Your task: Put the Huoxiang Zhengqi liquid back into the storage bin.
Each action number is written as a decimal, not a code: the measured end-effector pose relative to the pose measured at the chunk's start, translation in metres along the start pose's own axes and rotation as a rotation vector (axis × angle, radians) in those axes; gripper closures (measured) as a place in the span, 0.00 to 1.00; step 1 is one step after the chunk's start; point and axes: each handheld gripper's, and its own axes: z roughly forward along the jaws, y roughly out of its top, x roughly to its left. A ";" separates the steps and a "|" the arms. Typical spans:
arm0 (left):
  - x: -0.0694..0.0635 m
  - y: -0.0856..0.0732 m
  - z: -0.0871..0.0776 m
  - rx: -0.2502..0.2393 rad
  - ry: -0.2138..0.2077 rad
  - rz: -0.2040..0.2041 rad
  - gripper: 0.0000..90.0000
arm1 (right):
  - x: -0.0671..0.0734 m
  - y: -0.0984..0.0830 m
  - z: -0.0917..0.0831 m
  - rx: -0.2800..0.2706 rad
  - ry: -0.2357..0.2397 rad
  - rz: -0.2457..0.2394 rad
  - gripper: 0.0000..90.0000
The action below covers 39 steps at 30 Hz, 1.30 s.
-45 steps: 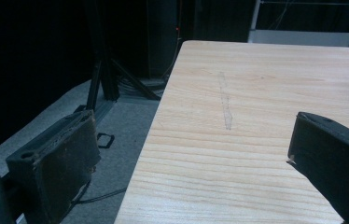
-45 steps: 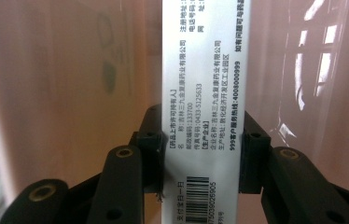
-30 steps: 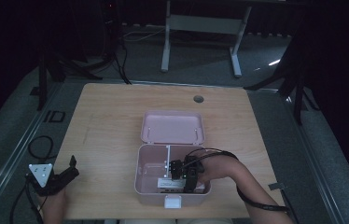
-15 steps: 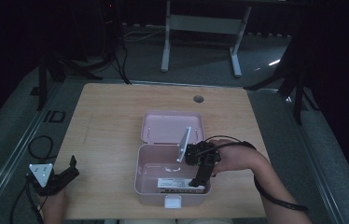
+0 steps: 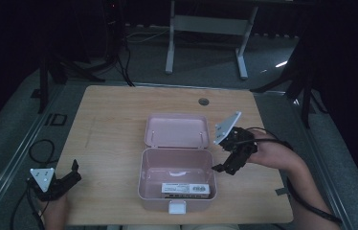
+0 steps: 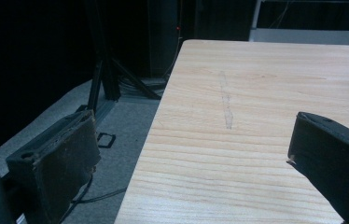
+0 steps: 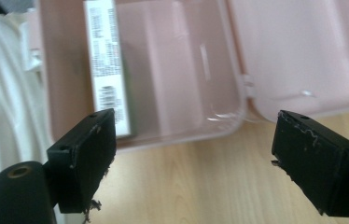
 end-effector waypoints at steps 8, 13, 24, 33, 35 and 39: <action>0.000 0.000 0.000 0.000 0.000 0.001 0.02 | -0.010 -0.033 0.006 -0.033 -0.060 0.069 0.15; 0.000 0.000 0.000 0.001 0.000 0.001 0.02 | -0.015 -0.060 0.019 -0.085 -0.095 0.133 0.15; 0.000 0.000 0.000 0.001 0.000 0.002 0.02 | -0.026 -0.110 0.061 -0.240 -0.180 0.316 0.15; -0.001 0.000 0.000 0.002 -0.001 0.007 0.02 | -0.030 -0.148 0.096 -0.322 -0.275 0.434 0.14; -0.001 0.000 0.000 0.002 -0.001 0.006 0.02 | -0.030 -0.155 0.102 -0.337 -0.297 0.458 0.14; -0.001 0.000 0.000 0.001 0.000 0.008 0.02 | -0.030 -0.168 0.110 -0.362 -0.348 0.517 0.14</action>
